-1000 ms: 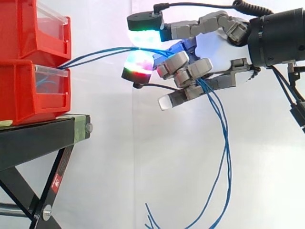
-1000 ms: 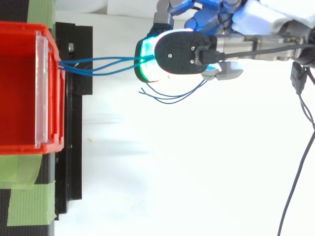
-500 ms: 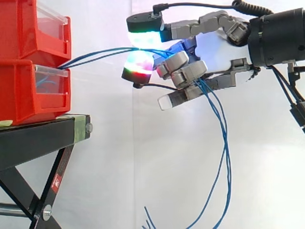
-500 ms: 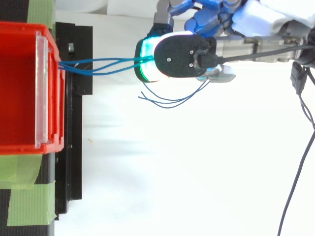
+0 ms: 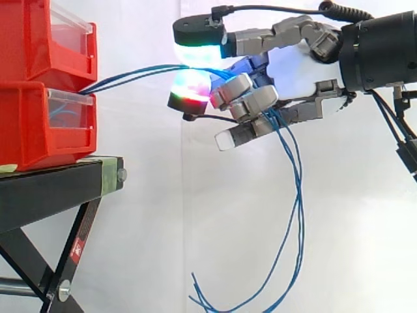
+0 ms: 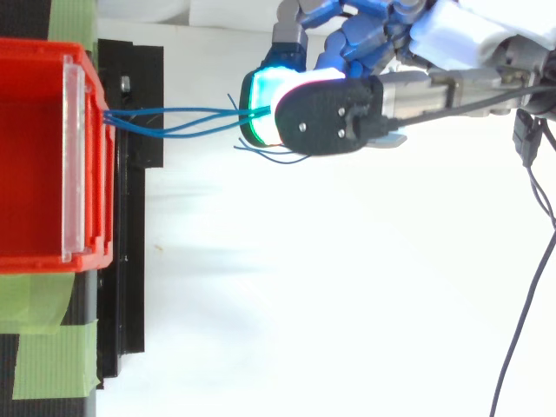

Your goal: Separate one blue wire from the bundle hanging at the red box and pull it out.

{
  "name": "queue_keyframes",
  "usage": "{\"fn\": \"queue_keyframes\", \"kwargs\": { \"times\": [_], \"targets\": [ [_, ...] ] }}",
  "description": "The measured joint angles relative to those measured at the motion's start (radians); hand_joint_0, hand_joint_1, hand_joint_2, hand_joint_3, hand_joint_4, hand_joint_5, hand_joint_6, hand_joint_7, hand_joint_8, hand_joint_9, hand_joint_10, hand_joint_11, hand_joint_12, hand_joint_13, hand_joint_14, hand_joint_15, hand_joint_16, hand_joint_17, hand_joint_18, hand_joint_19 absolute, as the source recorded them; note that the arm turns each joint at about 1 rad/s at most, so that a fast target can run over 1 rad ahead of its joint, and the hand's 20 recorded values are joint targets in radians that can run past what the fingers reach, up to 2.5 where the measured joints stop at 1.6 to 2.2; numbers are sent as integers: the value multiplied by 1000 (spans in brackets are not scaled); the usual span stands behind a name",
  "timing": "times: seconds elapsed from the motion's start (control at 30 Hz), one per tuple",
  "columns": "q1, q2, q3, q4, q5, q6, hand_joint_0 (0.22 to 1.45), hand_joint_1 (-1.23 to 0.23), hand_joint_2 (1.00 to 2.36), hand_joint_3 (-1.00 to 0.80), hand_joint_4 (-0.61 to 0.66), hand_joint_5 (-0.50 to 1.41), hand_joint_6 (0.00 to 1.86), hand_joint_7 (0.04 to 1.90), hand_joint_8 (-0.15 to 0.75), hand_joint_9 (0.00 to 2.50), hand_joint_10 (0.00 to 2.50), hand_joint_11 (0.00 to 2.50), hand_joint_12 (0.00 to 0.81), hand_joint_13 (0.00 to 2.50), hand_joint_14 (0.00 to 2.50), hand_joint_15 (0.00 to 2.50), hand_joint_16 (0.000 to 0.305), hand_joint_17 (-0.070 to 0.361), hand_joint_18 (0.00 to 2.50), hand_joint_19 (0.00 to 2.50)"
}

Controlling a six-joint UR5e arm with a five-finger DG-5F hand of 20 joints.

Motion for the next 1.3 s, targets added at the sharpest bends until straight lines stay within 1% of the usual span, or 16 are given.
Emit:
{"fn": "queue_keyframes", "kwargs": {
  "times": [0.13,0.2,0.33,0.4,0.5,0.6,0.7,0.77,1.0,1.07,1.1,1.17,1.2,1.3],
  "targets": [
    [0,0,0,0,0,0,694,-895,1012,-391,271,-260,866,1145,336,682,801,1607,368,1081,586,1576,50,113,654,680],
    [0,0,0,0,0,-1,678,-882,1010,-416,270,-261,863,1142,338,680,802,1603,369,1082,587,1561,50,112,651,697],
    [0,0,-1,0,0,-1,595,-731,1007,-440,274,-255,859,1113,347,707,808,1574,363,1079,656,1529,50,113,647,757],
    [0,0,0,0,0,-1,556,-635,1002,-480,280,-251,858,1098,362,737,832,1537,368,1067,815,1448,52,118,682,772],
    [0,0,0,0,0,-1,540,-572,1001,-492,289,-243,853,1102,367,765,861,1494,368,1080,866,1415,53,120,701,765],
    [0,0,0,-1,0,-1,555,-528,1002,-475,284,-237,852,1103,357,798,876,1496,362,1102,848,1424,53,119,715,772],
    [0,0,0,-1,0,-1,587,-541,1009,-420,281,-232,857,1100,350,821,873,1491,349,1133,790,1453,51,115,727,769],
    [0,0,0,0,0,-1,613,-589,1019,-330,272,-227,869,1094,352,846,903,1490,351,1160,773,1474,50,113,746,767],
    [1,0,0,0,0,-1,611,-675,1031,-190,222,-215,882,1102,355,896,940,1488,348,1237,721,1511,51,114,781,770],
    [2,0,0,0,0,-1,608,-721,1033,-153,199,-209,880,1111,352,907,934,1511,355,1240,717,1515,51,114,783,773],
    [2,0,0,0,0,-1,601,-768,1034,-123,185,-208,879,1142,345,907,927,1537,352,1239,718,1524,50,113,785,770],
    [2,0,0,1,0,-1,596,-806,1037,-79,206,-210,878,1187,338,904,877,1584,354,1233,703,1552,50,113,774,769],
    [2,0,0,1,0,-1,600,-828,1038,-69,213,-212,878,1193,340,897,829,1605,353,1219,651,1580,51,114,765,754],
    [2,0,0,2,0,-1,609,-862,1037,-87,231,-218,876,1220,334,867,748,1657,354,1191,620,1599,51,115,738,739]
  ]
}}
